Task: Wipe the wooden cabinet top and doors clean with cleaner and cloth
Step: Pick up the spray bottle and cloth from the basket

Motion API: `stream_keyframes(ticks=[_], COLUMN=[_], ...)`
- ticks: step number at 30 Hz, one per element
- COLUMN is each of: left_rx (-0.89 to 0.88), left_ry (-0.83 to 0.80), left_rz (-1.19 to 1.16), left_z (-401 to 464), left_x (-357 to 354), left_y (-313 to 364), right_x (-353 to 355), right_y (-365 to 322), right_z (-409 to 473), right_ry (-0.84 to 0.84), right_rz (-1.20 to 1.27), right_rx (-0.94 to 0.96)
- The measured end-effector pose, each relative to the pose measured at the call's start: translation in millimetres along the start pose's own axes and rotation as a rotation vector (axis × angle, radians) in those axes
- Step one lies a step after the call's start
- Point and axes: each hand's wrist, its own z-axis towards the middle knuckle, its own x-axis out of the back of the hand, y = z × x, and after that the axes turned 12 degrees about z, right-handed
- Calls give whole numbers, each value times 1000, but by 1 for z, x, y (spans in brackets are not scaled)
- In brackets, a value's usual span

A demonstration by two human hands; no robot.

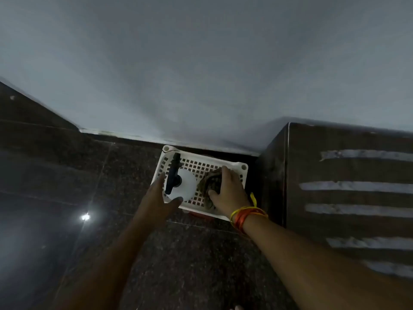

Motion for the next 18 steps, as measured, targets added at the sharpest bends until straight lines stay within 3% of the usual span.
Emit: stream_keyframes(ticks=[4,12,18], left_rx=[0,-45,-58], left_ry=[-35,29,81], left_rz=[-111,-232,-258], left_z=[12,27,24], left_x=[-11,-19,-21], left_y=[-7,-3,-2], right_x=[-11,-27,-37], right_y=[12,30,30], right_z=[13,30,30], right_ry=[-17,-148,-21], right_rz=[-135,-234,-199], right_rx=[30,-99,0])
